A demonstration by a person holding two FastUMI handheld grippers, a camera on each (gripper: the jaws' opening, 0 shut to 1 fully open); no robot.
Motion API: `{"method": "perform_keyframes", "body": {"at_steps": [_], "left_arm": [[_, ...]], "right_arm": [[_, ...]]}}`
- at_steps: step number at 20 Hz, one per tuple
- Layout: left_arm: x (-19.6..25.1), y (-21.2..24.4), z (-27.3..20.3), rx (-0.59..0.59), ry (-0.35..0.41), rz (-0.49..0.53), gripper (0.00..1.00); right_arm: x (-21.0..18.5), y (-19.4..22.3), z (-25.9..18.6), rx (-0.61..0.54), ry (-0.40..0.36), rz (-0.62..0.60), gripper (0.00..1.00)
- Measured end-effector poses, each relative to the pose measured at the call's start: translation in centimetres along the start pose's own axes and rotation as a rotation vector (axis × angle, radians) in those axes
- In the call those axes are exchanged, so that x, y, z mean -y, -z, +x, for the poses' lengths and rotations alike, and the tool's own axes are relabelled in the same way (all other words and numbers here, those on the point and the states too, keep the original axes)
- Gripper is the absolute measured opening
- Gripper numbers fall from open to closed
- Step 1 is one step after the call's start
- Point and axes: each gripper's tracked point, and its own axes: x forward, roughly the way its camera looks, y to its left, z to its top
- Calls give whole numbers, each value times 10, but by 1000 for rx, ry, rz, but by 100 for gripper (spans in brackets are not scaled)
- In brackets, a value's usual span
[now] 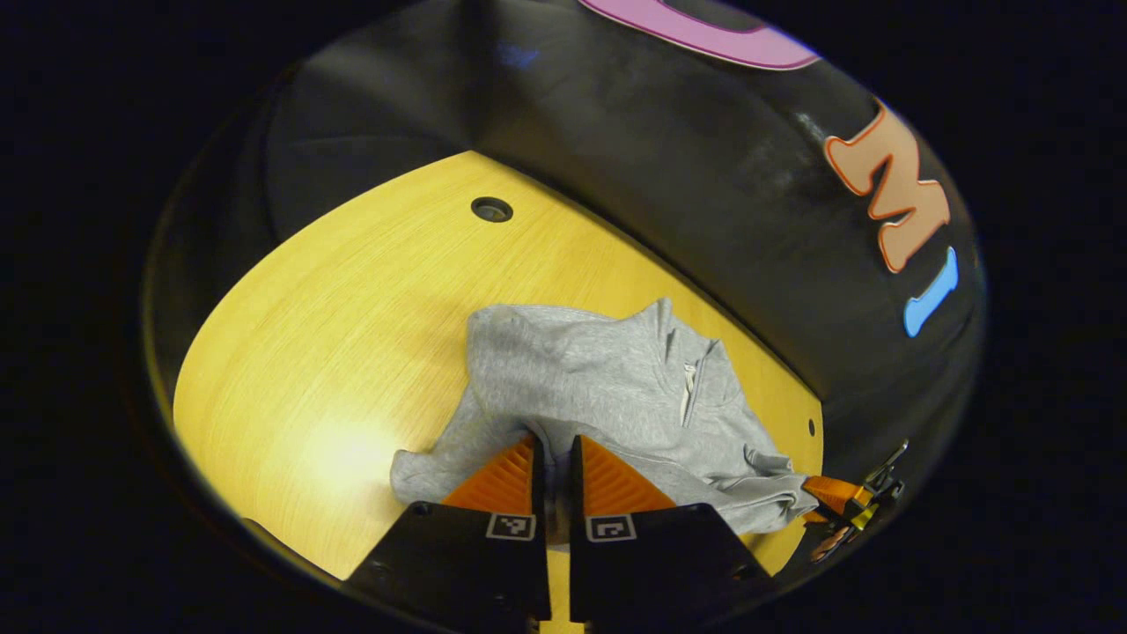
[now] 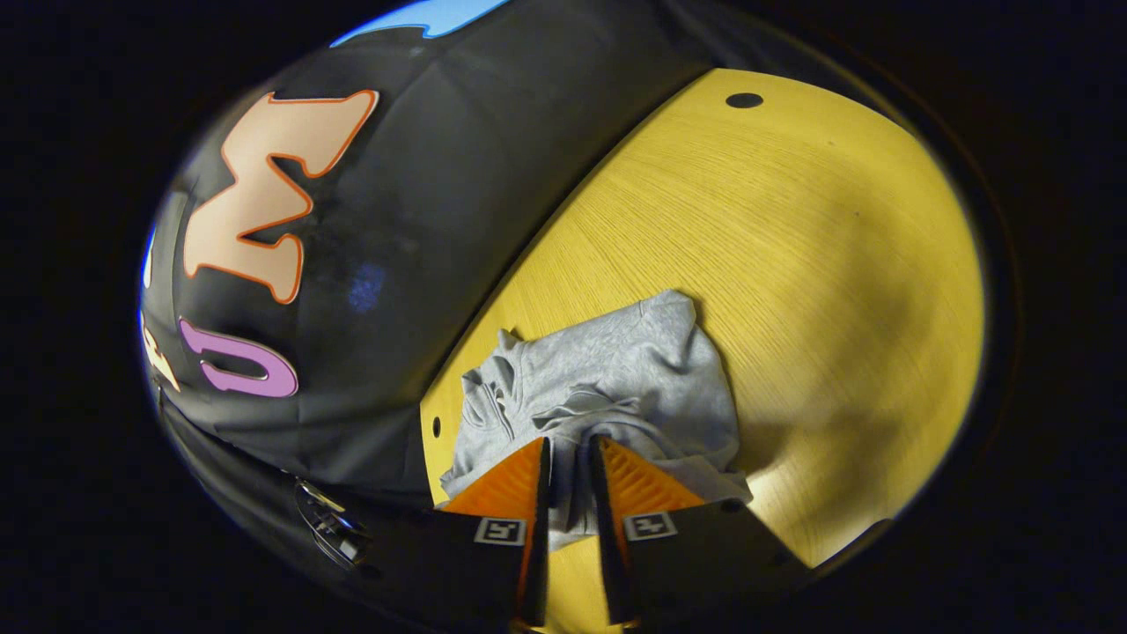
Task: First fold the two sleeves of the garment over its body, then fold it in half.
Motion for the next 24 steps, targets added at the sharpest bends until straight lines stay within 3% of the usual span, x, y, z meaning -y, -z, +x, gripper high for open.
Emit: {"method": "perform_keyframes", "body": {"at_steps": [1,4,5,6,7,12,16,22,24], "left_arm": [[-2,-5,9,20,-12,-18,11],[-1,-25,1,116,-23,15,50],[2,-34,-4,154,-26,39,58],[3,-43,-6,198,-36,70,78],[5,-51,-17,235,-47,102,99],[16,-86,-76,455,-111,366,96],[30,-86,-130,597,-135,554,95],[28,-50,-192,653,-118,609,95],[32,-48,-204,674,-99,622,95]], "right_arm": [[-4,-7,-2,18,-14,13,39],[-12,-38,-4,140,-33,-21,91],[-11,-46,-9,180,-20,-52,92],[-12,-54,-14,216,-12,-85,98],[-15,-60,-20,254,-13,-118,98],[-34,-65,-71,432,-4,-339,98],[-57,-52,-123,594,-2,-561,98],[-90,-19,-194,879,40,-921,98],[-99,-2,-198,895,31,-960,98]]}}
